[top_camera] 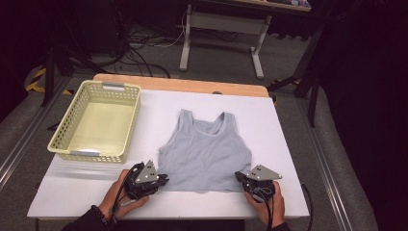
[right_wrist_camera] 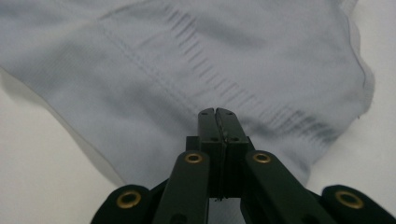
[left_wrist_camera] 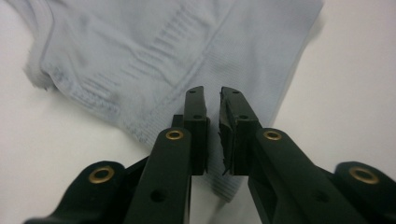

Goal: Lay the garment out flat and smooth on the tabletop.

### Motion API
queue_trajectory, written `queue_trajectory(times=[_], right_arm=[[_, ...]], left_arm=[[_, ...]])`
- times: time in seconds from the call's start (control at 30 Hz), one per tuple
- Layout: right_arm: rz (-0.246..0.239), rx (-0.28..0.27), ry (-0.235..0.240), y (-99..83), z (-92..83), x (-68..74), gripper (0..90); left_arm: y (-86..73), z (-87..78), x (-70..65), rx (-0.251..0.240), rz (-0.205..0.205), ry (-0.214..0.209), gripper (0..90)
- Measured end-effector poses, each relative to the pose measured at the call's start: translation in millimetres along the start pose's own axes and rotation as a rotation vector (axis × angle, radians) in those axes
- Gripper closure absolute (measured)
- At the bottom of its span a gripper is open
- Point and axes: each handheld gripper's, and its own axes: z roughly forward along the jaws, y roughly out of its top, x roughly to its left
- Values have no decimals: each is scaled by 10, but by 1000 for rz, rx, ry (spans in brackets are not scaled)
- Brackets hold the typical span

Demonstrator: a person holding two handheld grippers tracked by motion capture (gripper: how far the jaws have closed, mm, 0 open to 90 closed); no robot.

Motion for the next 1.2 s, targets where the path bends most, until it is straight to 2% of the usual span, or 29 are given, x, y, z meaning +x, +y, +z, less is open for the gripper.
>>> queue_trajectory(times=[0.1,0.17,0.23,0.33,0.4,0.43,0.5,0.53,0.57,0.63,0.73,0.8,0.93,1.1,1.2], right_arm=[[-6,27,-25,-50,-35,-3,895],[22,23,-27,-103,-85,-26,895],[34,26,-45,-142,-127,-50,894],[58,15,-59,-192,-175,-101,895],[82,-28,-69,-186,-214,-137,895],[109,-66,-54,-176,-235,-161,894],[120,-93,-57,-160,-252,-170,891],[110,-102,-62,-148,-258,-162,879],[110,-115,-59,-140,-265,-154,864],[133,-159,-42,-131,-279,-153,832],[106,-200,-69,-106,-304,-124,747],[105,-234,-75,-91,-331,-102,722],[102,-237,-63,-69,-314,-69,669],[85,-249,-45,-22,-280,-17,595],[99,-262,-16,50,-213,39,522]], left_arm=[[9,2,-7,10,15,7,844],[13,0,-6,14,15,6,846],[9,-1,2,5,14,-1,846],[16,-80,-7,-24,41,28,852],[45,-229,26,-92,22,17,852],[46,-266,36,-110,14,16,849],[43,-331,55,-125,14,29,841],[40,-368,61,-125,16,39,830],[27,-422,86,-149,-5,34,824],[7,-458,113,-162,-21,33,808],[-15,-456,99,-140,2,62,769],[-39,-457,90,-142,7,57,743],[-76,-508,73,-159,10,70,685],[-138,-570,69,-176,16,112,604],[-177,-593,83,-181,8,123,564]])
